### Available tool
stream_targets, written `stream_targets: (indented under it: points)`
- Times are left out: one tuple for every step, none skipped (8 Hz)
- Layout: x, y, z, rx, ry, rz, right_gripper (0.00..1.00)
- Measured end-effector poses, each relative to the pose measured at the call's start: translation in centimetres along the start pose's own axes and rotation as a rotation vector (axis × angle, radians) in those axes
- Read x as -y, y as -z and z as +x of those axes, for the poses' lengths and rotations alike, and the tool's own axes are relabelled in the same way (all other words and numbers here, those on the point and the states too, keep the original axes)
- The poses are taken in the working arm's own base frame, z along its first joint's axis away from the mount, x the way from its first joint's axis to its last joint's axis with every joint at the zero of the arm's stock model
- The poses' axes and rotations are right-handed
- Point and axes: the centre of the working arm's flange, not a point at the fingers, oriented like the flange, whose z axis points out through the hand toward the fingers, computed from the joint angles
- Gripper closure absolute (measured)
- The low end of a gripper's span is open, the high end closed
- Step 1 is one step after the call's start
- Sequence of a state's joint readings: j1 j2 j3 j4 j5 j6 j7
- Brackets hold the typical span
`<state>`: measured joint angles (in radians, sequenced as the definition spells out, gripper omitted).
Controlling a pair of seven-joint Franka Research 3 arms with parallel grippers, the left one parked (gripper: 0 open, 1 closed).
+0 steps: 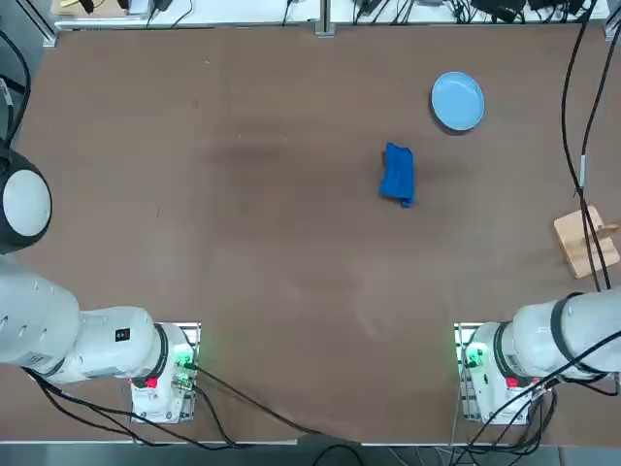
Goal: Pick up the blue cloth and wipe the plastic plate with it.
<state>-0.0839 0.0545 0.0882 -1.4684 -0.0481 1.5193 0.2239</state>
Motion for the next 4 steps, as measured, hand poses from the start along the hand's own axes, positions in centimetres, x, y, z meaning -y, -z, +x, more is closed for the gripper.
stream_targets:
  points:
    - [-0.06, -0.02, 0.02, 0.001, -0.001, 0.001, 0.0]
    - [-0.08, -0.02, 0.03, 0.001, -0.002, 0.001, 0.0]
    - [-0.07, -0.02, 0.03, 0.001, -0.002, 0.001, 0.0]
    - [-0.03, -0.01, 0.02, 0.001, -0.002, 0.007, 0.0]
